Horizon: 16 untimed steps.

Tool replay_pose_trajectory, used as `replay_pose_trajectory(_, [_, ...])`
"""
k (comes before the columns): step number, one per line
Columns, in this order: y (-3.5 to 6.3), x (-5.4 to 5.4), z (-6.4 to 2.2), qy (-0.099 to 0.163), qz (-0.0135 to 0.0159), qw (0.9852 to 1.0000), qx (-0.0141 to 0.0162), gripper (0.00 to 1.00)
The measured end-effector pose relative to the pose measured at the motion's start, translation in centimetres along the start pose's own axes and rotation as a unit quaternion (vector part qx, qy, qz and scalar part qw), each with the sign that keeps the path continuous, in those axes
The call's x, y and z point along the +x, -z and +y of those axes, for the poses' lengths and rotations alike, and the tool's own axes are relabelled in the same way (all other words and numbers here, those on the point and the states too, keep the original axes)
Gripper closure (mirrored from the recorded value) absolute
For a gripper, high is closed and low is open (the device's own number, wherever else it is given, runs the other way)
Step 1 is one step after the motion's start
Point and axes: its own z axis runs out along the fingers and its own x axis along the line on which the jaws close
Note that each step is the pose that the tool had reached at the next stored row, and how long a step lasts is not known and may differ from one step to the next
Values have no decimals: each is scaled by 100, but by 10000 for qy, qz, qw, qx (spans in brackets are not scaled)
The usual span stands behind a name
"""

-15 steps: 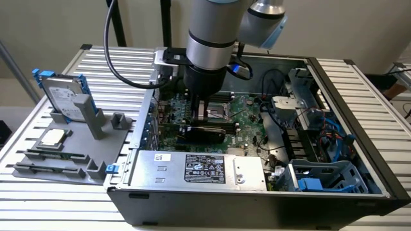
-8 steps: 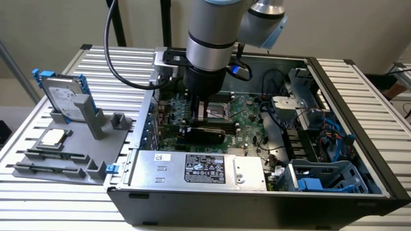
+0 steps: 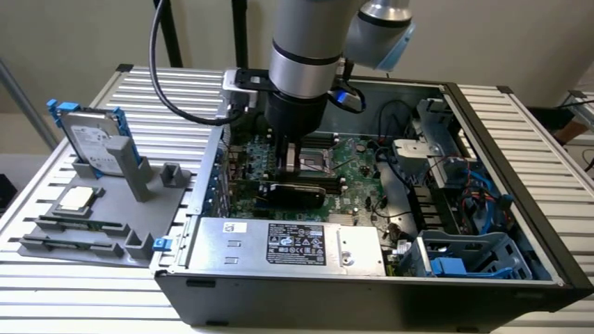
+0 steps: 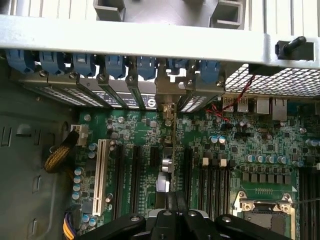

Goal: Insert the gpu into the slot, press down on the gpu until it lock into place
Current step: 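Press down on the gpu until it lock into place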

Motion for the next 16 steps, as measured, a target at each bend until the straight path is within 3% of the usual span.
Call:
replay_pose_trajectory(5, [85,-2,21,4,0,10000,-2,89])
replay_pose_trajectory(7, [85,-3,46,15,12,10000,-22,89])
replay_pose_trajectory(11, [82,-3,79,39,59,9999,-135,89])
replay_pose_trajectory(16, [80,-4,102,64,127,9993,-338,89])
